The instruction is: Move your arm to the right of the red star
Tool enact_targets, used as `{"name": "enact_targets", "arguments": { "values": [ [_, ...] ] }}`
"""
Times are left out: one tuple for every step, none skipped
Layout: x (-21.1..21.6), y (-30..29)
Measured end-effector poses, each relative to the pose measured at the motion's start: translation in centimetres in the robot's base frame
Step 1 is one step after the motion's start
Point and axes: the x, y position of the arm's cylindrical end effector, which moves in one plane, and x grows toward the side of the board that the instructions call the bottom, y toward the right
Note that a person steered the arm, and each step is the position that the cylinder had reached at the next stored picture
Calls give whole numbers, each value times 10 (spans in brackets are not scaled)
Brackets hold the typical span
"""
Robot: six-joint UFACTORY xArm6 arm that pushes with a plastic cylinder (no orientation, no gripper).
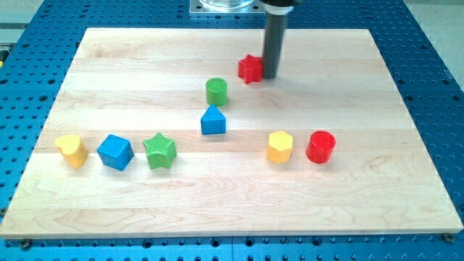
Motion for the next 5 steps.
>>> {"name": "enact_targets", "arguments": {
  "values": [
    [0, -45],
    [0, -24],
    [0, 2],
    [0, 3],
    [-2, 9]
  ]
}}
